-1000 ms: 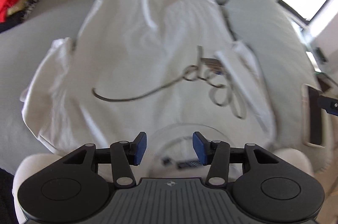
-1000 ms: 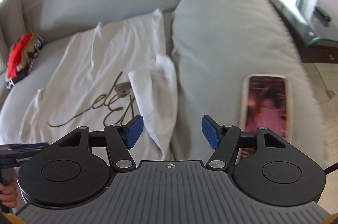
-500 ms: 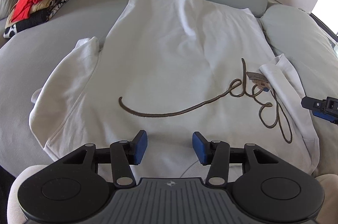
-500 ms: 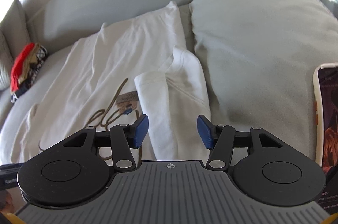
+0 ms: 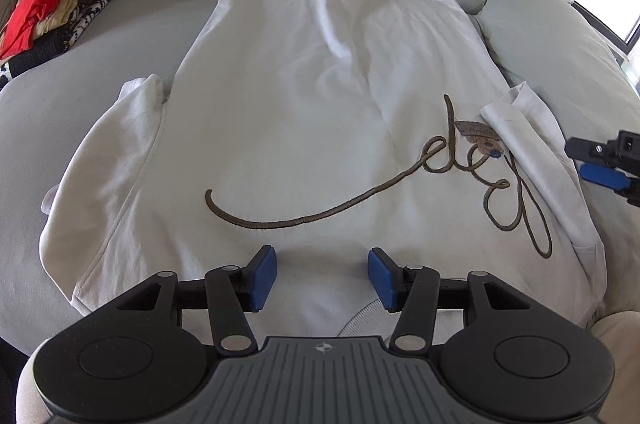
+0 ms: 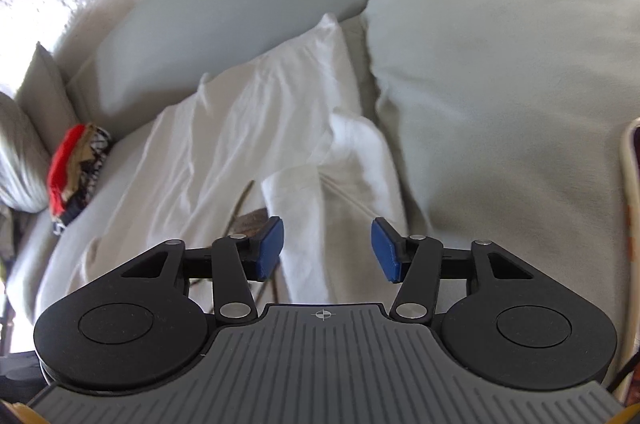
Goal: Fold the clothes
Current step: 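Move the open right gripper to the sweatshirt sleeve cuff, then grasp the sleeve with the right gripper and fold it across the body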
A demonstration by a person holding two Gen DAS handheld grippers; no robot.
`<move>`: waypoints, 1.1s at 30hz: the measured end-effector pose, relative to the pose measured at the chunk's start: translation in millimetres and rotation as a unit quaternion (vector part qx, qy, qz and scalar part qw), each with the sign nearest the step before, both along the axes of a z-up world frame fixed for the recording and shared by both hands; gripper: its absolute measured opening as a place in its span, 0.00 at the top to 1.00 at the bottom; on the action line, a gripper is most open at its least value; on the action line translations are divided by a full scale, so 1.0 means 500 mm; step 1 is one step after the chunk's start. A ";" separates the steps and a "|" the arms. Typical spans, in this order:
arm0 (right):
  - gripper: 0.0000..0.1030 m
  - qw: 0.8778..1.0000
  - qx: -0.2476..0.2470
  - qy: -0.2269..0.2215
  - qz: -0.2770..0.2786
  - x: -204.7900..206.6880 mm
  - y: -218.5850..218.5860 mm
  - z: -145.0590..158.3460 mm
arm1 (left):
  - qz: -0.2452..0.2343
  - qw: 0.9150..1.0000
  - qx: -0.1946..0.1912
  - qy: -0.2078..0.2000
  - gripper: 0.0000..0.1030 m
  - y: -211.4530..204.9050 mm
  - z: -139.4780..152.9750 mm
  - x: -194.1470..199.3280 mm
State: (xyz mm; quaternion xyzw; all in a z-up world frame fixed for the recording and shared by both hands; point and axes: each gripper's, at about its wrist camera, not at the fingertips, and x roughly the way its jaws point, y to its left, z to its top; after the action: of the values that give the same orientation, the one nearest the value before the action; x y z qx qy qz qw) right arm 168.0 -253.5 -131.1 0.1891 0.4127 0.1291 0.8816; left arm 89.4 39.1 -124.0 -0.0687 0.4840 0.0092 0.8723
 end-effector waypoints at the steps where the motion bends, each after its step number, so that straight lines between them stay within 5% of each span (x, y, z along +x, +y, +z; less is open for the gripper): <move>1: 0.50 1.000 -0.002 0.000 0.000 0.007 0.004 -0.003 | 0.000 1.000 -0.002 0.000 0.50 0.001 0.000 0.000; 14: 0.66 0.998 0.052 0.023 0.027 0.121 0.029 -0.080 | -0.011 1.000 -0.014 0.000 0.48 0.005 -0.001 -0.002; 17: 0.98 0.997 0.057 0.024 0.037 0.124 0.028 -0.078 | -0.014 1.000 -0.015 0.000 0.48 0.005 0.000 -0.002; 25: 0.99 0.996 -0.034 -0.080 -0.021 0.032 0.006 0.021 | -0.015 1.000 -0.021 -0.001 0.47 0.008 0.002 -0.005; 29: 0.99 0.974 -0.136 -0.141 -0.112 -0.031 -0.025 0.077 | -0.014 1.000 -0.025 0.000 0.47 0.010 0.004 -0.006; 33: 1.00 0.953 -0.212 -0.119 -0.181 -0.041 -0.068 0.069 | -0.020 1.000 -0.018 -0.001 0.48 0.001 0.005 -0.005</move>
State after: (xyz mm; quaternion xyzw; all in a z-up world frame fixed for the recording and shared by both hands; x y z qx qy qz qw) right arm 147.3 -287.4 -96.5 0.0527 0.2811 -0.1016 0.9528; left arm 87.1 39.5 -121.6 -0.0742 0.4849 -0.0171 0.8713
